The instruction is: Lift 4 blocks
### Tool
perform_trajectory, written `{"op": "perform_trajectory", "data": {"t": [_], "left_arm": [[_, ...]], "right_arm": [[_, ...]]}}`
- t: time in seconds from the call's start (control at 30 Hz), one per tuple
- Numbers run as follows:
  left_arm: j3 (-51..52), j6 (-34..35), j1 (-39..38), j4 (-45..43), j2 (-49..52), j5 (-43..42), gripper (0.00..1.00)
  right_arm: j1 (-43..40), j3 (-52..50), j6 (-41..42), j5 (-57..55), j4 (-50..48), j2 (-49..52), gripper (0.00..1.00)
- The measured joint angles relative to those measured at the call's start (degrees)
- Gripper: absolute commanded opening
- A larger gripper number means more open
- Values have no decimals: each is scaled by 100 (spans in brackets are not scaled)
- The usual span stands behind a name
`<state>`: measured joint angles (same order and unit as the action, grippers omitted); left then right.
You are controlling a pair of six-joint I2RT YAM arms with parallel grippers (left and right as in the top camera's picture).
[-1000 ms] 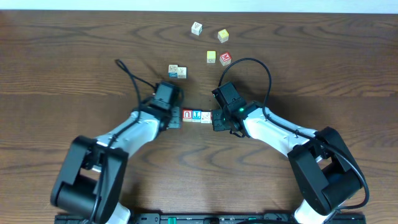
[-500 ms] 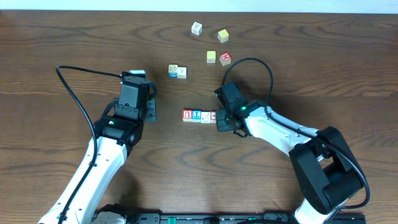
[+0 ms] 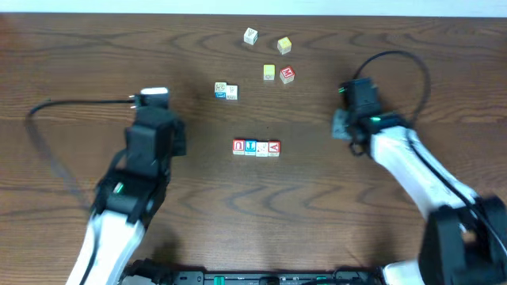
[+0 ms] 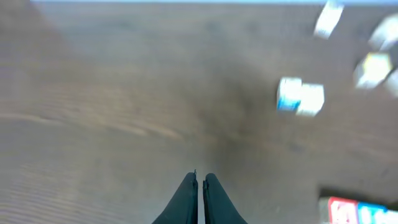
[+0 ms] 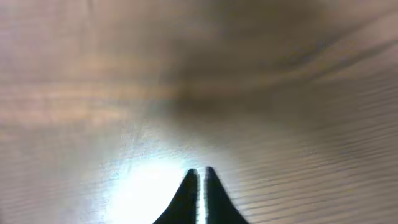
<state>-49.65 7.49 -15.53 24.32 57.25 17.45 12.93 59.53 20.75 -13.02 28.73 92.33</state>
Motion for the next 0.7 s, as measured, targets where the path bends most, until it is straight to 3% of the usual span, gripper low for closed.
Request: {"op": "perform_trajectory", "data": {"t": [0.13, 0.17, 0.27, 0.3, 0.6, 0.7], "left_arm": [[0, -4, 0, 138, -1268, 260, 17], [0, -20, 2, 181, -1495, 291, 17], [0, -37, 0, 378, -2446, 393, 33], [-4, -26, 0, 450, -2743, 417, 38], [-35, -15, 2, 1123, -4778, 544, 68], [-37, -4, 2, 1318, -5095, 544, 71]], "right_arm": [[-332, 17, -343, -177, -7, -605, 55], [-372, 22, -367, -197, -9, -673, 60], [-492, 26, -522, -240, -7, -778, 74], [-516, 26, -538, -249, -4, -778, 99], [-525, 28, -632, -249, -81, -776, 99], [-525, 31, -632, -245, 11, -776, 99]]}}
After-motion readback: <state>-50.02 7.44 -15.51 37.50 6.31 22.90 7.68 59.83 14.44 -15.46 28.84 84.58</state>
